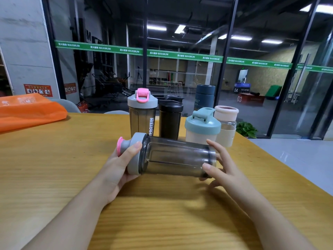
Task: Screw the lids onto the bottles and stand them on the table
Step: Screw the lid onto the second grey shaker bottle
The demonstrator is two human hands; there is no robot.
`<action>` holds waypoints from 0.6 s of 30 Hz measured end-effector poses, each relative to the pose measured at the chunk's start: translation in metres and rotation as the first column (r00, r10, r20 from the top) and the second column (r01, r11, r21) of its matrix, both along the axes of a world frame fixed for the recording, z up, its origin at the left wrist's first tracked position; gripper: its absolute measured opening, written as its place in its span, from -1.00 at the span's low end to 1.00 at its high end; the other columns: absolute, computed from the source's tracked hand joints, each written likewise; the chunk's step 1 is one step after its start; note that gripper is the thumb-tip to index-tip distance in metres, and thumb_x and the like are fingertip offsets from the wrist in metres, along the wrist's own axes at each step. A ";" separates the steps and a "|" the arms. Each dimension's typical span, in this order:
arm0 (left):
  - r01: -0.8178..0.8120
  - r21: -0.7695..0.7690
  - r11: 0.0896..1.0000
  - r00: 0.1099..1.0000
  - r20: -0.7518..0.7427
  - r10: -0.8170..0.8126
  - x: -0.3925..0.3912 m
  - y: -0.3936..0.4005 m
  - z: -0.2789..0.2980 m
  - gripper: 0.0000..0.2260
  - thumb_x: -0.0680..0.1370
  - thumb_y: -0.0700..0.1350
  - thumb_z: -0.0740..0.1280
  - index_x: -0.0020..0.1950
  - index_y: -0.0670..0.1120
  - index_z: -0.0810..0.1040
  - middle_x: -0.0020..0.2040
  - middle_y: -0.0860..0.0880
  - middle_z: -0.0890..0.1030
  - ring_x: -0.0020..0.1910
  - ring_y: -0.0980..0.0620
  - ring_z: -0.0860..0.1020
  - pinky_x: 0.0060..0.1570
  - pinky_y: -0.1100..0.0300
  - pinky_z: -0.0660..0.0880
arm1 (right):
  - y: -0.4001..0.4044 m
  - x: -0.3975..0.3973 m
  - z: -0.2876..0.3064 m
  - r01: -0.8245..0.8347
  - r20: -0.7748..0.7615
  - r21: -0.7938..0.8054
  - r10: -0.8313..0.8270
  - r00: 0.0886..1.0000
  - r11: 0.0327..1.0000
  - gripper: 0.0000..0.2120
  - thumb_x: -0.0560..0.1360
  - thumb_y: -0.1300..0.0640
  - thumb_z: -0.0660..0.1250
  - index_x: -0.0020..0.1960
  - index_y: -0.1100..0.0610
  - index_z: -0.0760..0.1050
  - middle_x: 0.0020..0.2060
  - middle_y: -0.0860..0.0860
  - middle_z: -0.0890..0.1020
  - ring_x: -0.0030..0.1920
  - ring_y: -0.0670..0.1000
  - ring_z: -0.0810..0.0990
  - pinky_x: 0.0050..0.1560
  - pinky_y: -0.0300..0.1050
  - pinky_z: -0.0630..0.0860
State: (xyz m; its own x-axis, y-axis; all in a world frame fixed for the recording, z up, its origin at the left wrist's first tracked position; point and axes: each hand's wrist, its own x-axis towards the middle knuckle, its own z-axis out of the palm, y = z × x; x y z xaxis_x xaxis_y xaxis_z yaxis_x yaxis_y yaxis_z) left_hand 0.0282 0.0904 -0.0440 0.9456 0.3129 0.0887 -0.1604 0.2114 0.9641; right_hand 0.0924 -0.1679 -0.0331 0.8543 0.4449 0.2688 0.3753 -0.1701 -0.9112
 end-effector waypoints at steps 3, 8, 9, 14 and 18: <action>0.014 -0.054 0.998 1.000 -0.006 -0.015 -0.001 -0.001 0.002 -0.39 0.27 0.19 0.46 0.25 0.01 0.47 0.14 -0.17 0.60 0.03 -0.07 0.61 -0.21 0.06 0.60 | -0.003 0.000 -0.002 -0.017 0.105 0.023 0.015 0.994 1.000 -0.36 0.32 -0.03 0.41 0.27 -0.48 0.25 0.22 -0.17 0.47 -0.07 0.13 0.63 -0.17 -0.12 0.57; 0.012 -0.079 0.997 1.000 -0.017 -0.013 0.002 0.002 0.000 -0.14 0.18 0.24 0.50 0.44 0.18 0.28 0.16 -0.14 0.61 0.05 -0.07 0.63 -0.18 0.06 0.60 | -0.003 0.001 -0.003 -0.015 0.175 0.040 0.008 0.985 0.999 -0.34 0.25 -0.11 0.45 0.26 -0.45 0.29 0.16 -0.10 0.52 -0.13 0.19 0.61 -0.16 -0.13 0.54; 0.017 -0.082 0.997 1.000 -0.016 -0.018 0.002 0.003 0.000 -0.11 0.14 0.25 0.51 0.44 0.17 0.29 0.17 -0.15 0.61 0.06 -0.08 0.63 -0.18 0.05 0.60 | -0.003 0.001 -0.003 0.000 0.189 0.038 -0.007 0.982 0.999 -0.35 0.22 -0.15 0.44 0.25 -0.44 0.30 0.14 -0.08 0.52 -0.15 0.20 0.60 -0.17 -0.13 0.55; 0.041 -0.088 0.995 0.999 -0.005 -0.042 0.003 0.003 0.000 -0.12 0.14 0.24 0.51 0.42 0.12 0.33 0.19 -0.17 0.60 0.06 -0.10 0.64 -0.16 0.04 0.60 | -0.003 0.002 -0.006 0.059 0.248 0.034 -0.066 0.967 0.998 -0.42 0.20 -0.21 0.39 0.21 -0.36 0.35 0.03 -0.01 0.51 -0.19 0.25 0.57 -0.17 0.01 0.54; 0.031 -0.080 0.996 0.999 -0.011 -0.032 0.004 0.001 -0.001 -0.10 0.12 0.21 0.53 0.43 0.07 0.33 0.18 -0.18 0.60 0.07 -0.12 0.63 -0.19 0.04 0.61 | -0.003 0.005 -0.008 0.125 0.219 -0.009 -0.120 0.968 0.992 -0.52 0.22 -0.32 0.26 0.13 -0.34 0.36 -0.06 0.05 0.59 -0.24 0.13 0.55 -0.19 -0.01 0.50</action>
